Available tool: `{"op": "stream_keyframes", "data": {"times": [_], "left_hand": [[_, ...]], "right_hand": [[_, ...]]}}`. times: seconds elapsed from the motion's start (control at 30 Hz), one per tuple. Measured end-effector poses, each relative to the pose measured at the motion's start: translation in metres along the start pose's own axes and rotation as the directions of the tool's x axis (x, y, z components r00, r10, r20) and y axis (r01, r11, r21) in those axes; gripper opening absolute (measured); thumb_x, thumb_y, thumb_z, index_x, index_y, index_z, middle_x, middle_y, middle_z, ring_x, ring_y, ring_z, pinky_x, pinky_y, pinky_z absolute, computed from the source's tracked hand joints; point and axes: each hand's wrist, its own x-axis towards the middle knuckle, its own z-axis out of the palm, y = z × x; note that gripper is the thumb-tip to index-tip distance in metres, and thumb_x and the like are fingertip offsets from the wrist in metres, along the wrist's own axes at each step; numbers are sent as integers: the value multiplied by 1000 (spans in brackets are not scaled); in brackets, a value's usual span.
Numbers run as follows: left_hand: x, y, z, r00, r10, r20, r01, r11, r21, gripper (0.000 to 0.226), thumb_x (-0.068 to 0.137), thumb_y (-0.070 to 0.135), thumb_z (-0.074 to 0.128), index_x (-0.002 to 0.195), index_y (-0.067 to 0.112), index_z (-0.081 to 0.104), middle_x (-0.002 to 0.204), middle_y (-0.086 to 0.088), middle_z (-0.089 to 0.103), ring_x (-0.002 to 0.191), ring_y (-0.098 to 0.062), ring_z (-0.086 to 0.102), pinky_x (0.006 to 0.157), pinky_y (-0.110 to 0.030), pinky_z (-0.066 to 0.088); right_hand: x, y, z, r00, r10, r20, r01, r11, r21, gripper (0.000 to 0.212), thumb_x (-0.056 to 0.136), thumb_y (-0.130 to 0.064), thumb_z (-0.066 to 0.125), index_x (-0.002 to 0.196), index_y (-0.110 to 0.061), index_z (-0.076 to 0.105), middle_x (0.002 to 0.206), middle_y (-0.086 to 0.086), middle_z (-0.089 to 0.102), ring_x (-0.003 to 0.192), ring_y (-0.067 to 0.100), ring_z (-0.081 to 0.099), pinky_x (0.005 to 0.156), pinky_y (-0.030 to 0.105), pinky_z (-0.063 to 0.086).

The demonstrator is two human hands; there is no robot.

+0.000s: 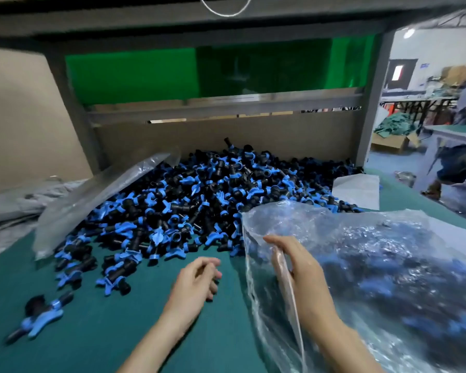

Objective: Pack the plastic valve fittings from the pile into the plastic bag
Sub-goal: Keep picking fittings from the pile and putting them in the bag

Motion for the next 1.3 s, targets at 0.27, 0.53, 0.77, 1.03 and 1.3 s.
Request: {"op": "stream_keyframes", "data": {"times": [0.27, 0.53, 0.77, 1.03, 1.3], "left_hand": [[32, -24, -56, 845, 217, -489, 105, 829, 549, 29, 102, 21, 43, 129, 15, 51, 129, -9, 49, 110, -30, 51, 87, -45, 47], [46, -26, -56, 882, 287, -374, 106, 652, 751, 41, 102, 37, 42, 142, 26, 42, 123, -4, 53, 106, -26, 56, 83, -43, 50], [51, -28, -60, 844, 319, -431, 107, 687, 718, 22, 103, 32, 44, 119, 23, 55, 109, -1, 61, 71, -21, 58, 49, -30, 39], [38, -23, -51, 793, 520, -317, 32, 484, 875, 40, 86, 28, 67, 122, 13, 58, 99, -8, 46, 82, -28, 52, 65, -41, 49], [44, -21, -48, 778, 612, -143, -121, 370, 921, 26, 94, 29, 61, 117, 17, 62, 93, -3, 56, 84, -24, 54, 73, -39, 46]], "right_hand": [[-3, 27, 4, 984, 166, 65, -167, 986, 18, 49, 93, 0, 57, 119, -41, 60, 119, -27, 62, 113, -7, 55, 91, 21, 43], [-3, 30, 6, 989, 138, 57, -139, 990, 12, 49, 92, 3, 58, 119, -38, 61, 117, -26, 63, 111, -6, 57, 91, 23, 45], [-4, 30, 6, 988, 142, 59, -143, 990, 11, 49, 92, 1, 58, 120, -40, 60, 120, -28, 61, 112, -8, 55, 90, 19, 42], [-4, 29, 6, 986, 151, 68, -153, 988, 20, 53, 89, 3, 59, 119, -41, 60, 119, -30, 61, 110, -10, 55, 87, 13, 40], [-4, 31, 7, 986, 156, 65, -158, 987, 28, 52, 90, 1, 59, 119, -42, 59, 120, -27, 61, 111, -2, 58, 93, 28, 46]]}}
